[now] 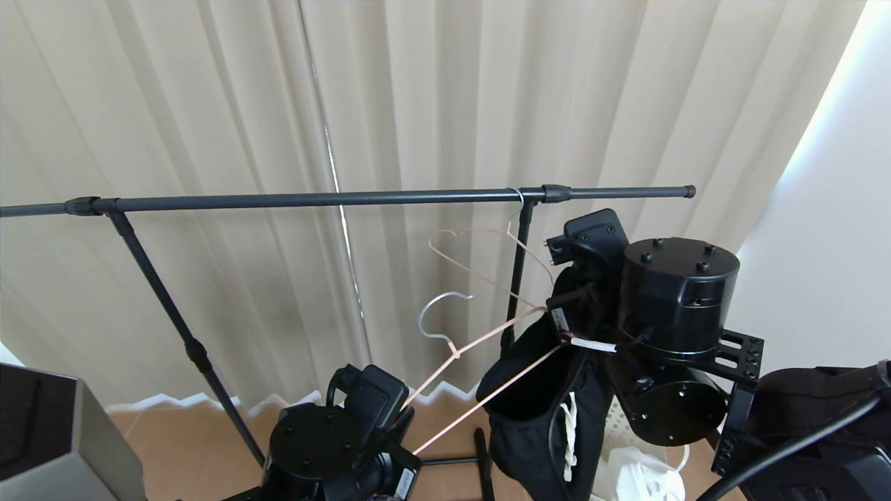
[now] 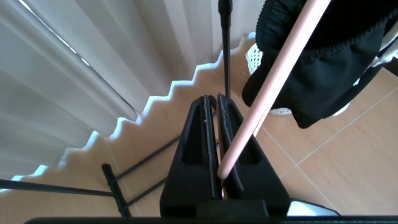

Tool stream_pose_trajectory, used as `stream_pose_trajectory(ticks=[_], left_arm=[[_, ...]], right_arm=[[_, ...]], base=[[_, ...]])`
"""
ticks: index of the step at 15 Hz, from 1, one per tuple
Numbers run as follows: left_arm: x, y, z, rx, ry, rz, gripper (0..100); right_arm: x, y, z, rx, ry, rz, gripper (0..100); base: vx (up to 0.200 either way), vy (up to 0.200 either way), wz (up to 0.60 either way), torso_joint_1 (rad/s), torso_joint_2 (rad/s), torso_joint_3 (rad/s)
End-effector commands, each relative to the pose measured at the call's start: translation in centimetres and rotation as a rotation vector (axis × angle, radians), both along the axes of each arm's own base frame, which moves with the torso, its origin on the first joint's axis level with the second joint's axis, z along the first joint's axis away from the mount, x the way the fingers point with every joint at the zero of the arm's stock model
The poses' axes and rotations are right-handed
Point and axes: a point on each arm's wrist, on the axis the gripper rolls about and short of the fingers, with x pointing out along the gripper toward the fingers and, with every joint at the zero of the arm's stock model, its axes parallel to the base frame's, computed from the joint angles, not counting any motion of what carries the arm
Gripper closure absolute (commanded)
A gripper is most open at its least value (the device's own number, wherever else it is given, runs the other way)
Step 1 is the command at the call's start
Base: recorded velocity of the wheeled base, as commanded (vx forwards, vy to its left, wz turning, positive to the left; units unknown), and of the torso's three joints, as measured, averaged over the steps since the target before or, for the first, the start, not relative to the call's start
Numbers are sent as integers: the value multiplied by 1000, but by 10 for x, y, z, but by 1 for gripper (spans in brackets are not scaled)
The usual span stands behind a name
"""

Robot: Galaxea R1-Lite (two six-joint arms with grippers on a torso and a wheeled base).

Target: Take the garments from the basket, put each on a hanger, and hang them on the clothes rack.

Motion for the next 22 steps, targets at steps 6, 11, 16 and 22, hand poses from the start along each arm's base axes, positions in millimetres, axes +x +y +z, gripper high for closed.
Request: stream_pose_trajectory(ticks=[6,11,16,22], left_arm=[[0,-1,-1,3,2,0,100],[2,-3,-5,-14,-4,3,100],[2,-3,-5,-18,-7,3,100],[2,-3,-4,-21,-9,4,100]], right_arm=[[-32,30,-1,48,1,132,100],[-51,53,-11,77,19,217,100],[-64,67,1,184,-2,271,100],[-71,71,4,222,4,321,100]], base=[[0,0,0,0,0,0],[0,0,0,0,0,0],[0,0,0,0,0,0],[0,0,0,0,0,0]])
